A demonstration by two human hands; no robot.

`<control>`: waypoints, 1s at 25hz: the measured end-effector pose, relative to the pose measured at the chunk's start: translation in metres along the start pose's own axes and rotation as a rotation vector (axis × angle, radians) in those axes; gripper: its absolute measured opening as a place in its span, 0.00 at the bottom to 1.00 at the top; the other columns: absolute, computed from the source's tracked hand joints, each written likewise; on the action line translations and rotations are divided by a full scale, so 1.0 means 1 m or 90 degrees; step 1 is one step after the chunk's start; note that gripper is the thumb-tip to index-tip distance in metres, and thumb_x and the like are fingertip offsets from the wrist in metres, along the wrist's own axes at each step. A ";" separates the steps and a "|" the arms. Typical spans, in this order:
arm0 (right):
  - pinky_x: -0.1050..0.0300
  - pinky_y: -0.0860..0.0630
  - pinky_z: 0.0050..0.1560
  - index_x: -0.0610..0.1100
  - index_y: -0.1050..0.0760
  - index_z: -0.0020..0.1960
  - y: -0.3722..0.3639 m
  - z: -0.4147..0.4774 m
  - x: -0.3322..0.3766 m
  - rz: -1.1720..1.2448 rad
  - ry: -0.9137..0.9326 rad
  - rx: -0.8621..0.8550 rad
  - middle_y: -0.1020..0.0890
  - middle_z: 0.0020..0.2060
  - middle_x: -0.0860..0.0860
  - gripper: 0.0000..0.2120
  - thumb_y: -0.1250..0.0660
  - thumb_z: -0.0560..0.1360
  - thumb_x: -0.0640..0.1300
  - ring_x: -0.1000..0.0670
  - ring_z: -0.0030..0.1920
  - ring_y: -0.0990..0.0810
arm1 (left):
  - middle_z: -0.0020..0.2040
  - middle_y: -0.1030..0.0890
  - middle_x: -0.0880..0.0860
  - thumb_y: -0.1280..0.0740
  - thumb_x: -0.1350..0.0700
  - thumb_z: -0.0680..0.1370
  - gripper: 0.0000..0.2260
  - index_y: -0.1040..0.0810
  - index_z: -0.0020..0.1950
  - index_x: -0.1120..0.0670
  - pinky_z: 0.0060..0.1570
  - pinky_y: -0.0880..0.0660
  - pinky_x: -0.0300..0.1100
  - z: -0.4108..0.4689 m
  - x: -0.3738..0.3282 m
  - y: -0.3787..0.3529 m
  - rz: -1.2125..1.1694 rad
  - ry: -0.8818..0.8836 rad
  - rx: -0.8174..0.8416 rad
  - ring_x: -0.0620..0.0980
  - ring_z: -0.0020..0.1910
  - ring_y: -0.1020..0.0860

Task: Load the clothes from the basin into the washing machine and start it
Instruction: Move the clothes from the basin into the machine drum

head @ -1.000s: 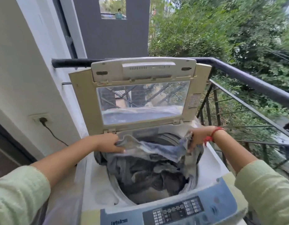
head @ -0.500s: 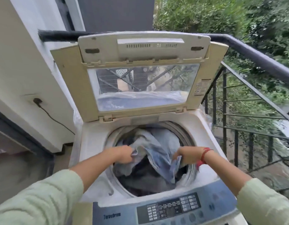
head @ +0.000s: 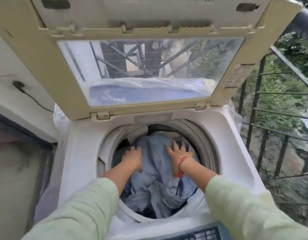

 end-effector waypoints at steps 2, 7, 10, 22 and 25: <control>0.25 0.47 0.65 0.57 0.67 0.75 -0.059 0.025 -0.006 0.019 -0.059 0.134 0.66 0.75 0.51 0.46 0.33 0.75 0.44 0.36 0.75 0.61 | 0.77 0.57 0.56 0.23 0.43 0.64 0.55 0.60 0.76 0.46 0.68 0.41 0.64 0.020 0.010 -0.059 -0.006 0.070 0.123 0.63 0.74 0.49; 0.22 0.50 0.63 0.58 0.69 0.74 -0.098 0.080 -0.015 0.087 -0.111 0.143 0.66 0.75 0.53 0.44 0.36 0.77 0.46 0.38 0.75 0.61 | 0.75 0.70 0.54 0.22 0.47 0.64 0.60 0.70 0.73 0.43 0.63 0.50 0.75 0.047 0.007 -0.115 0.054 0.112 0.158 0.66 0.74 0.60; 0.21 0.50 0.63 0.57 0.72 0.73 -0.100 0.114 -0.014 0.093 -0.109 0.155 0.68 0.75 0.52 0.52 0.30 0.72 0.51 0.38 0.75 0.63 | 0.74 0.71 0.53 0.23 0.48 0.66 0.59 0.71 0.73 0.43 0.62 0.50 0.76 0.079 0.013 -0.112 -0.005 0.126 0.127 0.67 0.73 0.64; 0.19 0.54 0.62 0.51 0.53 0.76 -0.066 0.074 -0.007 -0.090 -0.124 0.063 0.47 0.75 0.46 0.41 0.32 0.71 0.48 0.37 0.74 0.47 | 0.75 0.42 0.56 0.26 0.39 0.65 0.48 0.48 0.76 0.52 0.66 0.33 0.55 0.052 -0.005 -0.093 0.099 -0.038 0.250 0.59 0.70 0.37; 0.22 0.53 0.65 0.49 0.31 0.64 0.015 0.012 0.002 0.012 -0.113 -0.087 0.26 0.62 0.48 0.21 0.34 0.72 0.51 0.41 0.67 0.32 | 0.63 0.26 0.56 0.33 0.41 0.73 0.29 0.32 0.68 0.54 0.55 0.26 0.48 -0.010 -0.030 -0.005 0.082 -0.181 0.086 0.56 0.60 0.26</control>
Point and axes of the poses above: each hand's wrist, its own z-axis towards the middle knuckle, its own y-axis out of the back of the hand, x = y × z, the point moved 10 cm from there along z, towards the middle knuckle
